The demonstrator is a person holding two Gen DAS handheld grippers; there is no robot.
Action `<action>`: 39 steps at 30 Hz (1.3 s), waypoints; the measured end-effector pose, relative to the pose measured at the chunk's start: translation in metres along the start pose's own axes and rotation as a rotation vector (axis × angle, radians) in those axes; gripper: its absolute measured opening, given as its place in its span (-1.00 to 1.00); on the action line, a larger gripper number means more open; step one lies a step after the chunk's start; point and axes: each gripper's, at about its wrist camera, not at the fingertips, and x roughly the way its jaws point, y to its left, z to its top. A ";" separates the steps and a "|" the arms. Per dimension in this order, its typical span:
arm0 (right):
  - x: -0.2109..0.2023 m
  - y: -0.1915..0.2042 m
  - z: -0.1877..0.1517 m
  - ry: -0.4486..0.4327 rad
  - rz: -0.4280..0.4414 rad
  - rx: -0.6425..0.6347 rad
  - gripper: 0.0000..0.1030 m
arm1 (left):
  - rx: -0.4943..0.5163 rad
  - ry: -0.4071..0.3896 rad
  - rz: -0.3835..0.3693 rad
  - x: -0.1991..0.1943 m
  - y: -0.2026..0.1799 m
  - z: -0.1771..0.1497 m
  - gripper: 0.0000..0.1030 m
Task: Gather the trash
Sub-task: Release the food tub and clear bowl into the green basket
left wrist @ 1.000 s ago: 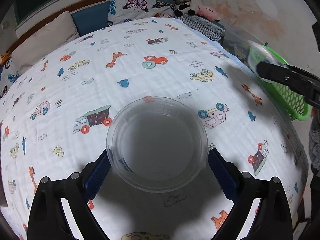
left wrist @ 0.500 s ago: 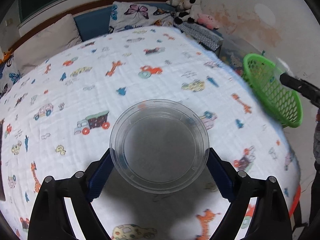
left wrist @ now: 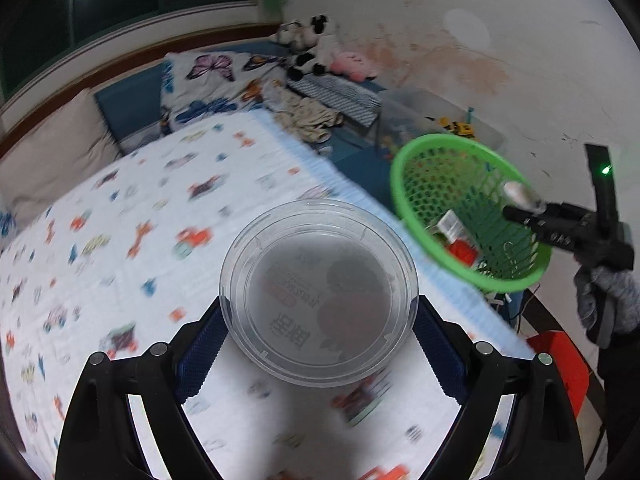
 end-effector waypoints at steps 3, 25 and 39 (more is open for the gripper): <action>0.005 -0.013 -0.006 0.008 0.013 0.033 0.22 | 0.027 -0.002 -0.020 0.007 -0.021 0.016 0.69; -0.058 -0.047 -0.012 -0.129 0.031 0.062 0.42 | 0.174 0.088 -0.106 0.086 -0.145 0.077 0.70; -0.070 -0.067 -0.030 -0.141 0.040 0.130 0.43 | 0.152 0.149 -0.141 0.109 -0.158 0.071 0.79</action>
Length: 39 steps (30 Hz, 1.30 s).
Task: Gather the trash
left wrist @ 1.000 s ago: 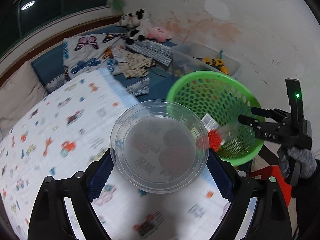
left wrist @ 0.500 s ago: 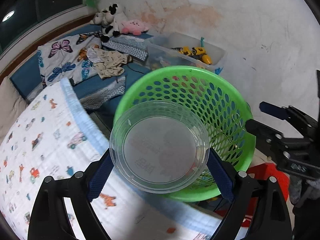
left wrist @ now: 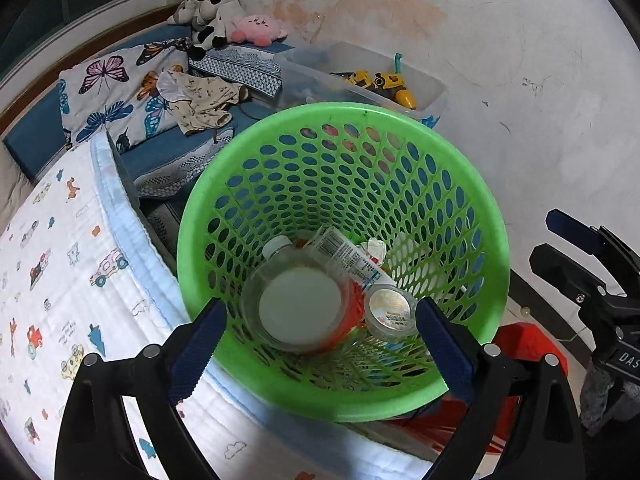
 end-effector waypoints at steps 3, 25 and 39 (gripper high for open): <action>-0.002 0.002 -0.005 0.004 0.010 0.011 0.43 | -0.005 -0.018 0.013 -0.010 0.003 -0.005 0.79; -0.042 0.116 -0.047 0.003 0.131 -0.096 0.63 | -0.180 -0.262 0.250 -0.165 0.077 -0.121 0.84; -0.072 0.192 -0.062 -0.017 0.178 -0.181 0.78 | -0.321 -0.368 0.387 -0.236 0.105 -0.206 0.84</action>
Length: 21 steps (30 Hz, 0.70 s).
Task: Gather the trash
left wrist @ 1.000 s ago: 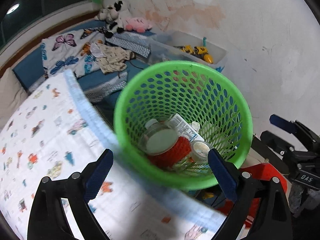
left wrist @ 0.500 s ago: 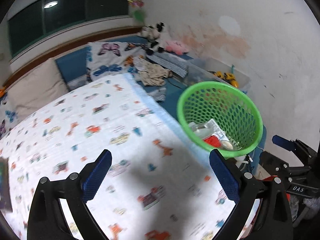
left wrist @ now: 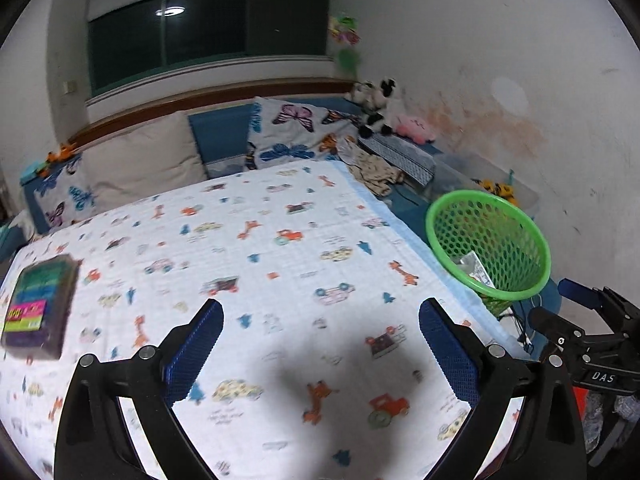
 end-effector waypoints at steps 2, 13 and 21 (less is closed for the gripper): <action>-0.003 0.006 -0.001 -0.001 0.005 -0.007 0.78 | -0.015 -0.019 0.021 -0.010 0.008 -0.005 0.84; -0.016 0.035 -0.007 -0.023 0.024 -0.040 0.83 | -0.063 -0.089 0.090 -0.049 0.035 -0.030 0.85; -0.021 0.045 -0.009 -0.035 0.040 -0.041 0.83 | -0.088 -0.098 0.114 -0.060 0.047 -0.043 0.86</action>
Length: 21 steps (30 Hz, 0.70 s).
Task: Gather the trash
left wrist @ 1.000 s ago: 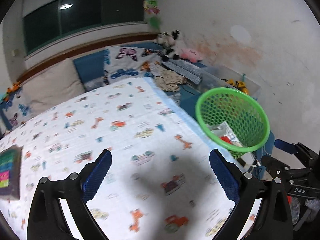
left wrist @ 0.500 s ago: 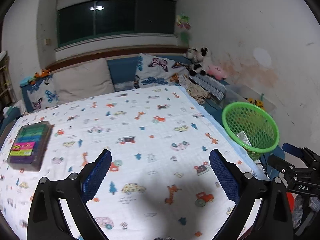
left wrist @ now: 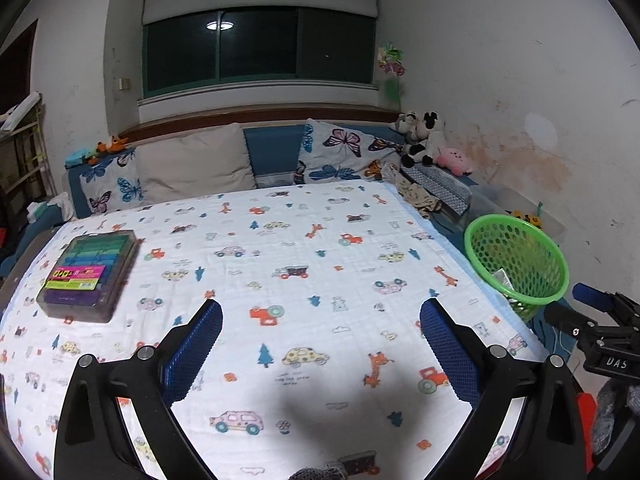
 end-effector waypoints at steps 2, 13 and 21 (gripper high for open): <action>-0.001 0.003 -0.001 -0.003 -0.002 -0.002 0.83 | -0.012 -0.002 0.000 -0.002 0.003 -0.002 0.86; -0.005 0.006 -0.005 -0.012 0.001 -0.001 0.84 | -0.014 -0.017 0.024 -0.009 0.003 -0.008 0.86; -0.007 0.004 -0.006 -0.022 0.002 0.015 0.84 | -0.032 -0.041 0.037 -0.015 0.001 -0.006 0.86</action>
